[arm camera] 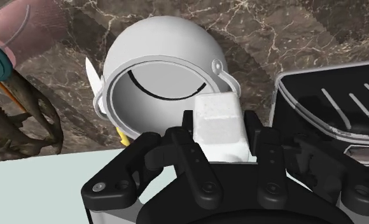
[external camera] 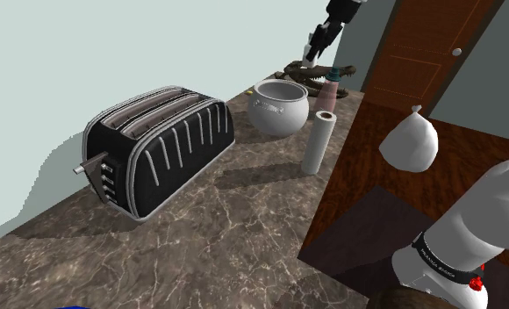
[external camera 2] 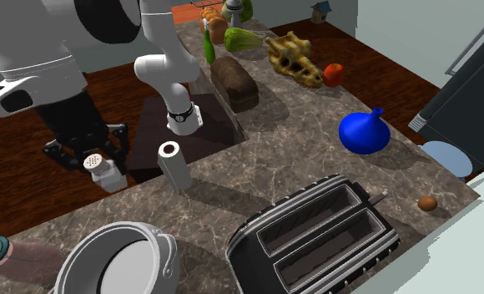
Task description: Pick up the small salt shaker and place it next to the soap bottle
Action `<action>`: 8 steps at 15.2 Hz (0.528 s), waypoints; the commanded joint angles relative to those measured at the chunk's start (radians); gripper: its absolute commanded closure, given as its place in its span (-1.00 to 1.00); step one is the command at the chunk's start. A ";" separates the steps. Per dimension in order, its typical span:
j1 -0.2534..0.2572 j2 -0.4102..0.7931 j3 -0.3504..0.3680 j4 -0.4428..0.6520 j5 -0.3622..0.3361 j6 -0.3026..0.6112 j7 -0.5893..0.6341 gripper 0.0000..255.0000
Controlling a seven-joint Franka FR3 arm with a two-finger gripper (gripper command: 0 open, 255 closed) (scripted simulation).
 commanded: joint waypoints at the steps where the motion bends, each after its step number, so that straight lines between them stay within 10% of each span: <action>1: -0.015 0.016 -0.035 0.019 0.007 -0.010 -0.053 1.00; 8: -0.069 0.104 -0.150 0.119 0.041 -0.052 -0.229 1.00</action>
